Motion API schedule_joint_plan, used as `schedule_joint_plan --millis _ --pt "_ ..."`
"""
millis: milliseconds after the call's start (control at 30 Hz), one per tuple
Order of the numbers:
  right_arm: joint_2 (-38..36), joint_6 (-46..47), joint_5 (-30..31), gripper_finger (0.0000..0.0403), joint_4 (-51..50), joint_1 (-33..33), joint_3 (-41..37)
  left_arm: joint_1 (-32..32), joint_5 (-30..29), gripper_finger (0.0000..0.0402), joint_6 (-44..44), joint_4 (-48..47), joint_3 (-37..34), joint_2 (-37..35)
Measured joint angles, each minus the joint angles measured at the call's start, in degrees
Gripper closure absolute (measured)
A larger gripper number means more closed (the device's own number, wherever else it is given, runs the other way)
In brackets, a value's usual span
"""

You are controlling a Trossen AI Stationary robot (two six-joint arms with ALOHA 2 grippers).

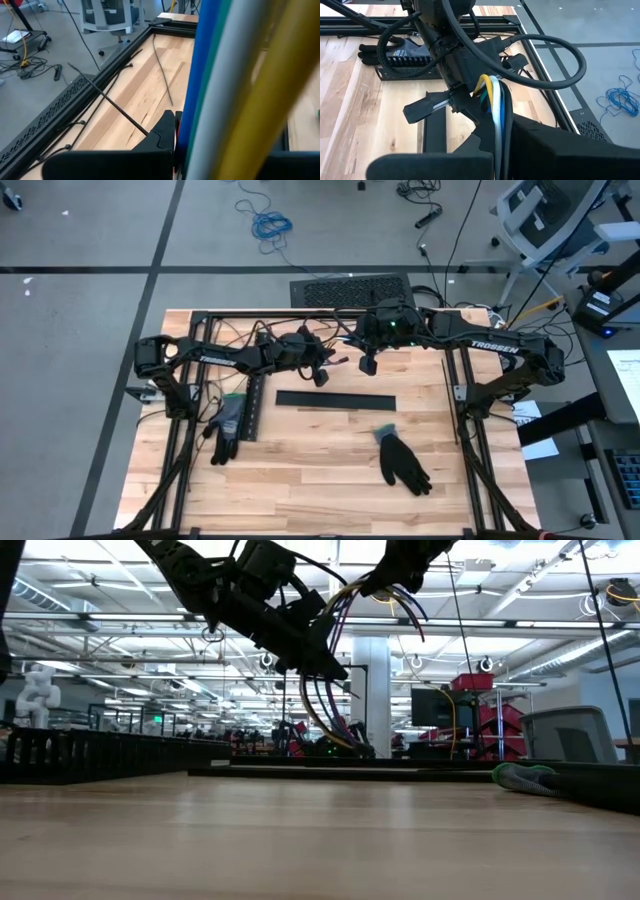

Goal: Ziptie cables
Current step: Wrap the cable wires with the black ziptie

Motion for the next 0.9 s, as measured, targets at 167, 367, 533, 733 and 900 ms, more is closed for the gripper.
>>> schedule_joint_plan --millis 167,367,533,733,900 --pt "-0.2 -0.1 0.0 0.0403 0.3 0.0 0.1 0.1 0.7 0.0388 0.0 0.6 1.0 0.1" --pt "-0.2 -0.1 0.0 0.0403 0.4 0.0 0.2 0.0 1.2 0.0336 -2.9 0.4 1.6 -0.4" --pt "-0.2 -0.2 0.0 0.0403 0.1 0.0 0.2 0.0 1.3 0.0270 -3.1 -0.2 1.7 -1.5" --pt "-0.1 -0.2 0.0 0.0403 -0.1 0.0 0.2 0.0 1.6 0.0211 -3.0 -0.4 1.7 -5.7" --pt "-0.1 -0.5 0.0 0.0403 -0.2 0.0 0.2 0.4 1.6 0.0197 -2.6 -2.9 1.7 -10.1"
